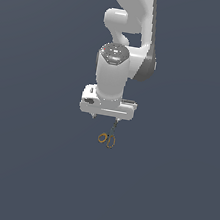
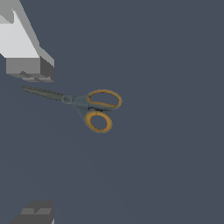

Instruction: Pick up the object and move it to a goal position.

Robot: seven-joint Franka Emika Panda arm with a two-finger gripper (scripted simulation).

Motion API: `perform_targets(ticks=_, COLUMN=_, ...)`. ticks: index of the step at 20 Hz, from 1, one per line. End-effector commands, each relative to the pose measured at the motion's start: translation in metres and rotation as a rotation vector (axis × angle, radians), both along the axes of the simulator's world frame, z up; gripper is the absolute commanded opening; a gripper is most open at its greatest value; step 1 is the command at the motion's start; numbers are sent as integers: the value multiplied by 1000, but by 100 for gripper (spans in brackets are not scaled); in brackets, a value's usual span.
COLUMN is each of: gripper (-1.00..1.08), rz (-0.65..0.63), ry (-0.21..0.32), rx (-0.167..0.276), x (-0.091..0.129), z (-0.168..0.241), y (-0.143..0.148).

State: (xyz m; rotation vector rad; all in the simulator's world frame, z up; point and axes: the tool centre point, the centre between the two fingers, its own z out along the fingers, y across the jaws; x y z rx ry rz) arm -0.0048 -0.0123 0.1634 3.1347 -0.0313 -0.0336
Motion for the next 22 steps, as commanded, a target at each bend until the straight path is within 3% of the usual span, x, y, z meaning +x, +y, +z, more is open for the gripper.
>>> perform_targets(ticks=1, gripper=100, rz=0, ry=0, rx=0, x=0, z=0, y=0)
perform_targets(ticks=11, gripper=100, rz=24, ry=8, rx=-24, x=0, z=2, y=-23)
perform_targets(ticks=22, gripper=100, rz=-35, ry=3, rx=-18, x=-2, z=-12, y=-12)
